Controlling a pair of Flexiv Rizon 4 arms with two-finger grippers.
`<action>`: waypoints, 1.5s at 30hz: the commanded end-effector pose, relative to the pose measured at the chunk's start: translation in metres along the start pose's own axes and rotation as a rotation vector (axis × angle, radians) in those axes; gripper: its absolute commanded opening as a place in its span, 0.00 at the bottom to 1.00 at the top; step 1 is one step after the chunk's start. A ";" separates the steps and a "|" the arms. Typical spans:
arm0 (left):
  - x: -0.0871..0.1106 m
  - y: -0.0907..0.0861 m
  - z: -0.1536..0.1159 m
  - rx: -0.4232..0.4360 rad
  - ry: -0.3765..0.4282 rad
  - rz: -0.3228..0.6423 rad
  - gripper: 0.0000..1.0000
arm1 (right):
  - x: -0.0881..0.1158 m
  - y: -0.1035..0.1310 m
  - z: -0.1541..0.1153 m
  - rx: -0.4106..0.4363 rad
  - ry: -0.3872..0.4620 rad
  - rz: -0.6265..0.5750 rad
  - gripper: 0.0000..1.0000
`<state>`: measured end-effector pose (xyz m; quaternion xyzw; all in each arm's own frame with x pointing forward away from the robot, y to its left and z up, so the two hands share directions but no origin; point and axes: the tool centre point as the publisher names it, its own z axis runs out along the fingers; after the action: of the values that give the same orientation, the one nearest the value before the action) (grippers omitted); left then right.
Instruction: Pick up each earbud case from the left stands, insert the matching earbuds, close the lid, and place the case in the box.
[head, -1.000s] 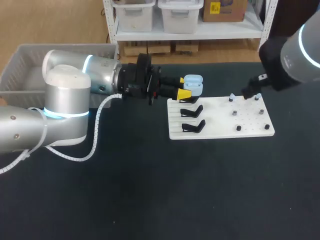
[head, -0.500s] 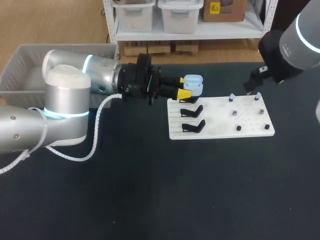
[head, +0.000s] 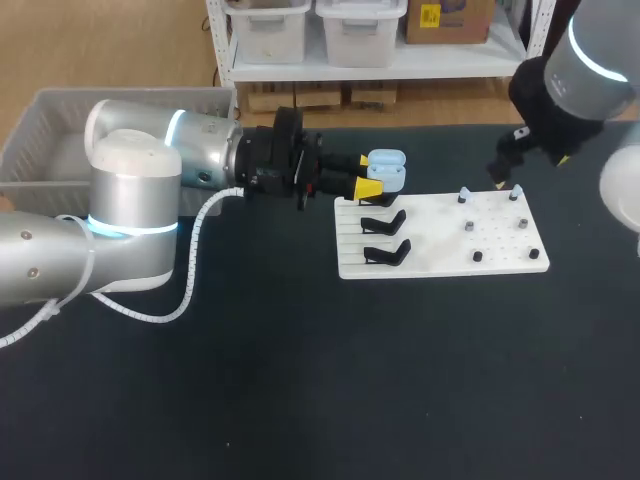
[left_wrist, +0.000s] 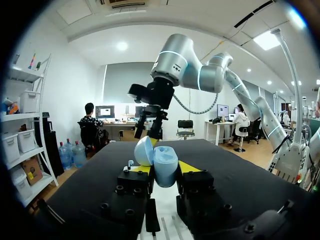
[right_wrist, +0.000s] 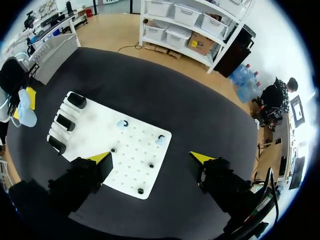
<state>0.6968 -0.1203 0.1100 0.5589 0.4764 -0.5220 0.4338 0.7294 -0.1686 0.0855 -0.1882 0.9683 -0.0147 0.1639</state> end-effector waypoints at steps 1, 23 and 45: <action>0.001 -0.002 0.000 -0.007 -0.002 0.003 0.00 | -0.005 0.001 0.002 0.003 0.011 0.001 1.00; 0.001 -0.002 0.000 -0.007 -0.002 0.003 0.00 | -0.005 -0.004 0.008 0.026 0.027 -0.001 1.00; 0.001 -0.002 0.000 -0.007 -0.002 0.003 0.00 | -0.012 -0.013 0.046 0.040 0.179 -0.070 0.68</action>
<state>0.6968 -0.1203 0.1100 0.5589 0.4764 -0.5220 0.4338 0.7489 -0.1773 0.0506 -0.2173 0.9695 -0.0552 0.0990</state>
